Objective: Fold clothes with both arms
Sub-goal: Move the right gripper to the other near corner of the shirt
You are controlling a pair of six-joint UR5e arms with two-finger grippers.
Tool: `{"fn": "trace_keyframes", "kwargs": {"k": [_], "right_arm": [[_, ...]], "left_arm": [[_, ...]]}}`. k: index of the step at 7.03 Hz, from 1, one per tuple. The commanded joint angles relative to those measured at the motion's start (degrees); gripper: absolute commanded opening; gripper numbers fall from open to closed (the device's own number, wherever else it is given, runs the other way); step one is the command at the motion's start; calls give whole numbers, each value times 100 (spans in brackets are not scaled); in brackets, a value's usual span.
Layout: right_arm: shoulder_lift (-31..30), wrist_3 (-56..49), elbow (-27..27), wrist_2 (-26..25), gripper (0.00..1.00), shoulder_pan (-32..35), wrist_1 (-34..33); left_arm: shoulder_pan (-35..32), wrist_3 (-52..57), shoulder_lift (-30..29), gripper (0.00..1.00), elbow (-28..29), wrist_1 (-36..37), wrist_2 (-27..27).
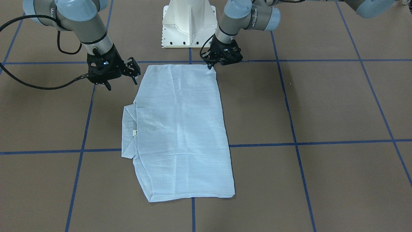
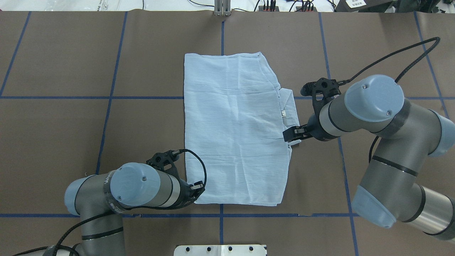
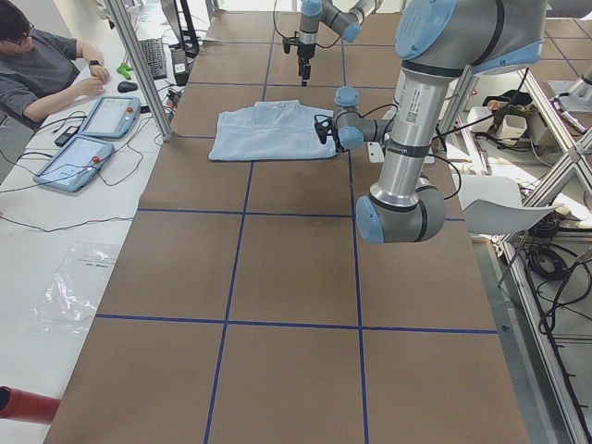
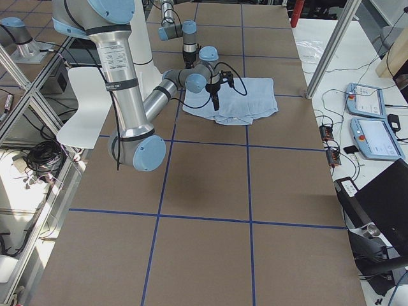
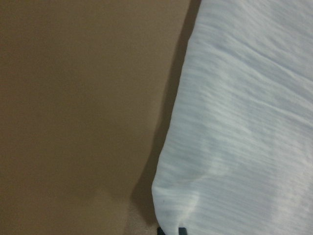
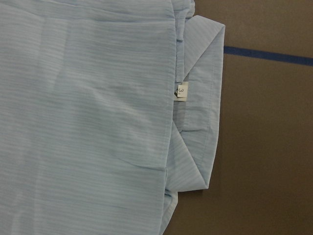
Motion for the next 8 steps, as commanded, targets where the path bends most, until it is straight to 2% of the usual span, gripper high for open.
{"fn": "trace_keyframes", "kwargs": {"k": [1,4,8], "right_arm": [[106,1597,32,-437,100,-653,3],[299,3443,-29,-817,100,-1305,-93],[519,4880,-144,-853,100,-1816,-568]], "left_arm": [[-42,0,-3,0,-7,21,-19],[-69,9,-3,0,-16,39,-28],[-78,9,-3,0,-25,92,-28]]}}
